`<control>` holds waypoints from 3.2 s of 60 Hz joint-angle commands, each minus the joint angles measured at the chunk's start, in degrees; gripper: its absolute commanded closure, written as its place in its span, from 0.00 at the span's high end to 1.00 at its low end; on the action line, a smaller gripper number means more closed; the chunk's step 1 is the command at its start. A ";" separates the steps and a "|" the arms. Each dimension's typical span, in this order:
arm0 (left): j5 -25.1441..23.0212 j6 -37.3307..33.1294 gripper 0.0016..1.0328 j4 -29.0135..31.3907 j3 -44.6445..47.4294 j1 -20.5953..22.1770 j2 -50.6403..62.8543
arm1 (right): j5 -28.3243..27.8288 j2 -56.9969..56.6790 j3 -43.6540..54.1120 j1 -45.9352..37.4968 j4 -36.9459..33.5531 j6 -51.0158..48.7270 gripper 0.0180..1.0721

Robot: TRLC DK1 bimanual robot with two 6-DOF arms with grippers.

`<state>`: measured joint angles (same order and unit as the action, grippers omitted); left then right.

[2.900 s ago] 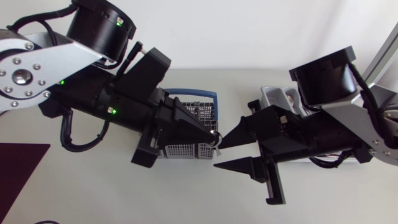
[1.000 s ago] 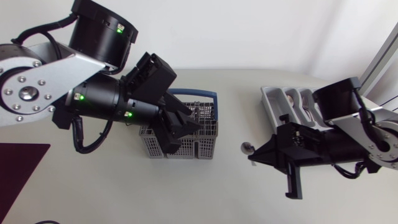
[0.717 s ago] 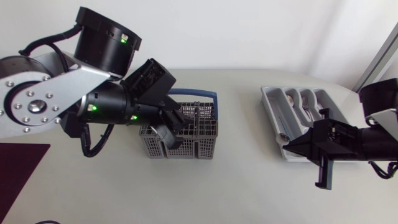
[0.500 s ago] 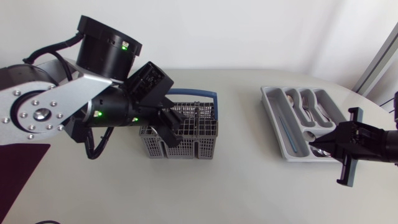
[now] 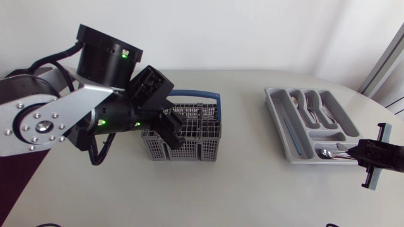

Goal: Transfer all utensils from the basket to the drawer tray.

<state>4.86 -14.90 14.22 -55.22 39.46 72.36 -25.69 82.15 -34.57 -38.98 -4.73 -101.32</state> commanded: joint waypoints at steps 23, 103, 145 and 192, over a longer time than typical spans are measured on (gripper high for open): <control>2.61 0.83 0.58 -2.18 2.22 -1.23 -0.73 | 5.57 9.70 7.85 -0.13 22.57 -4.68 0.13; -18.40 23.95 0.53 13.29 -8.15 -15.47 12.72 | 11.89 -14.83 13.21 14.64 12.99 12.99 0.95; -29.38 28.43 0.41 11.80 -12.37 -18.02 20.98 | 12.95 -14.74 13.91 17.01 13.17 12.99 0.95; -36.68 28.52 0.04 11.71 -11.66 -20.21 17.99 | 12.86 -15.53 15.58 17.01 13.17 11.41 0.95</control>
<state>-32.38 12.47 25.56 -66.50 20.27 92.03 -13.19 67.40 -20.43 -22.52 8.78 -89.10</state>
